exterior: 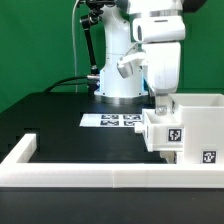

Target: Assemble drawer

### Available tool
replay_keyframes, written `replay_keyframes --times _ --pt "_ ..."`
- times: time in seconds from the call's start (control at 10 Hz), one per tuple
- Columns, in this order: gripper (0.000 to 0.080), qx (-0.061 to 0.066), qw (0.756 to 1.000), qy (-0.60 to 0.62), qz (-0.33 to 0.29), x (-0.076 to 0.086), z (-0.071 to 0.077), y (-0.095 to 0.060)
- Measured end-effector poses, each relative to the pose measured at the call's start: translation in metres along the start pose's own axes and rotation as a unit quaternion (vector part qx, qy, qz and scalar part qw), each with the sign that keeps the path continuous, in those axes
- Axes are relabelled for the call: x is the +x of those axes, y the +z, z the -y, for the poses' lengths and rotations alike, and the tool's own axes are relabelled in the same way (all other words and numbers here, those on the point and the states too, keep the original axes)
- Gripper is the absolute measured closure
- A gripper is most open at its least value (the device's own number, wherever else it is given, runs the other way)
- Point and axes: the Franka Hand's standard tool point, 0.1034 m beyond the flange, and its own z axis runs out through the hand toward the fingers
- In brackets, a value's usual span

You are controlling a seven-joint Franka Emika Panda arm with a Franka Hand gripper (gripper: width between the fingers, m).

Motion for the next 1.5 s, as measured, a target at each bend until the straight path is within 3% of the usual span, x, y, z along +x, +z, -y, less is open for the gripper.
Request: replay_keyframes --times 0.2,0.4,0.5,0.8,1.1,1.5 --pt "0.0156 0.008 1.0 -0.017 0.001 -0.027 -0.008 -0.004" --pt "0.0151 0.018 0.999 -0.035 -0.008 -0.056 -0.024 0.008" --pt "0.0151 0.017 0.999 -0.033 -0.01 -0.061 -0.029 0.012" --pt "0.0151 0.022 0.998 -0.041 -0.039 -0.063 -0.023 0.021" --pt "0.0151 0.038 0.996 -0.016 -0.085 -0.049 -0.026 0.04" --pt "0.0151 0.024 0.994 0.024 -0.104 -0.023 -0.035 0.036"
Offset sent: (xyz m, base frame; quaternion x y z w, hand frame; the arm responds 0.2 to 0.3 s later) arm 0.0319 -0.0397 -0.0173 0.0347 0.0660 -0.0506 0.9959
